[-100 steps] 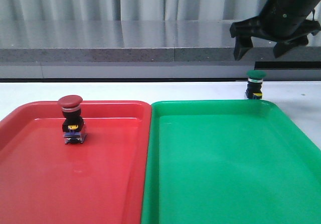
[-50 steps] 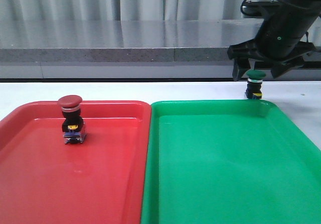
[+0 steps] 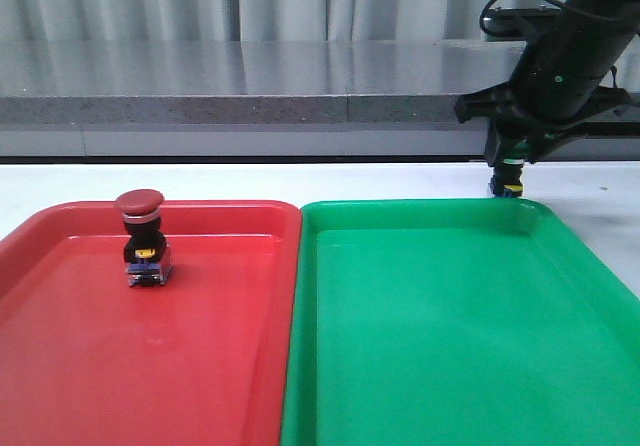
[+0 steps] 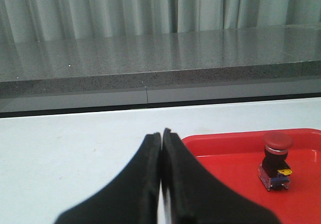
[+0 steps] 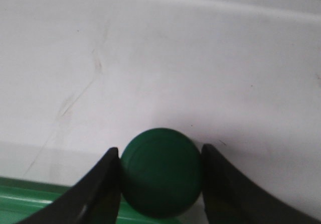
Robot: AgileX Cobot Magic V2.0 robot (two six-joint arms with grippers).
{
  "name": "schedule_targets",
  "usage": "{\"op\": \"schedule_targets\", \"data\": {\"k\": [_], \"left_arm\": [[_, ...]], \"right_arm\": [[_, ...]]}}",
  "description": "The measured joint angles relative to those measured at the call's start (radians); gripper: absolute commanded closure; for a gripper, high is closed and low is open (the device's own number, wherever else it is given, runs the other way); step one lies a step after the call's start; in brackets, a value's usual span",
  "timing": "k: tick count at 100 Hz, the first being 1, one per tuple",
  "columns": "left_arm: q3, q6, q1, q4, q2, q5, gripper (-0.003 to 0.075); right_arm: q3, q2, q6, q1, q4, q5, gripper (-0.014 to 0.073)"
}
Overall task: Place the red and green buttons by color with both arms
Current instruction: 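Carry the green button with the right gripper into the green tray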
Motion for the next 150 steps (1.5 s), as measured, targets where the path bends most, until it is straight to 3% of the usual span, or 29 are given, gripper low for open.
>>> {"op": "schedule_targets", "data": {"k": [44, 85, 109, 150], "left_arm": [[0.0, 0.0, 0.0, 0.0, 0.0, 0.0, 0.0739], [0.0, 0.0, 0.0, 0.0, 0.0, 0.0, 0.0739], [0.0, 0.0, 0.0, 0.0, 0.0, 0.0, 0.0739], [0.0, 0.0, 0.0, 0.0, 0.0, 0.0, 0.0739]], "right_arm": [[-0.112, -0.079, 0.0, 0.007, -0.002, 0.122, 0.0328], [-0.117, -0.184, 0.0, 0.095, -0.002, 0.228, 0.0328], [-0.005, -0.216, 0.003, 0.15, -0.002, 0.225, 0.0328], [0.212, -0.266, 0.058, 0.259, -0.002, 0.069, 0.0328]]}}
